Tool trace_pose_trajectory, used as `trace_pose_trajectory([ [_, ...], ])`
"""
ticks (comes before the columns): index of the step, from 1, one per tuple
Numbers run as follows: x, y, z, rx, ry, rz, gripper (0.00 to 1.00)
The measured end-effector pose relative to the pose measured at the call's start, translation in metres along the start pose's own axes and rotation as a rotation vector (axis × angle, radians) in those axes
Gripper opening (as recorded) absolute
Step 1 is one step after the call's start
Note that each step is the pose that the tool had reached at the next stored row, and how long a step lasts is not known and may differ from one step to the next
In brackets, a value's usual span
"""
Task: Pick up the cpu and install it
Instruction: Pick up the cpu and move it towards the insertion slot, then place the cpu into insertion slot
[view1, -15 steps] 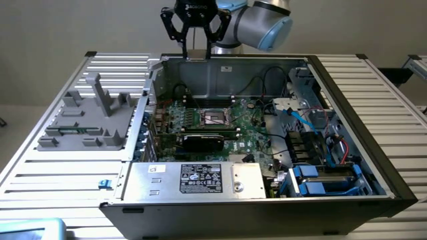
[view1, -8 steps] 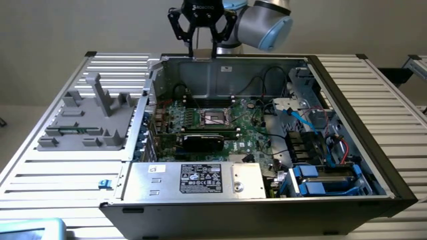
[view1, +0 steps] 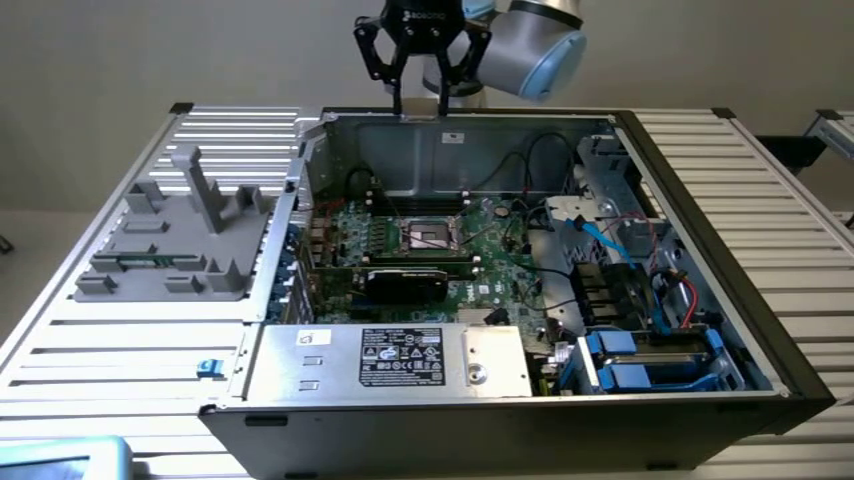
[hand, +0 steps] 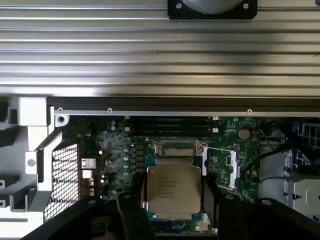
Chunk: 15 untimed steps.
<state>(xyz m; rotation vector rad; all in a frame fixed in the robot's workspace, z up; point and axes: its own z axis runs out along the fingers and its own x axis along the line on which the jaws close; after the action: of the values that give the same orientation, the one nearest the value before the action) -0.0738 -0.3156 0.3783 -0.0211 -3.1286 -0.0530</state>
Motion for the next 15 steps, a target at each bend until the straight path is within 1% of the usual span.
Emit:
trace_pose_trajectory([
  [6,-0.0097,0.0026,0.0019,0.0000,-0.0001,0.000,0.55],
  [9,-0.0103,0.0051,0.0034,-0.0001,-0.0006,0.001,0.55],
  [15,-0.0103,0.0052,0.0037,-0.0001,-0.0007,0.001,0.55],
])
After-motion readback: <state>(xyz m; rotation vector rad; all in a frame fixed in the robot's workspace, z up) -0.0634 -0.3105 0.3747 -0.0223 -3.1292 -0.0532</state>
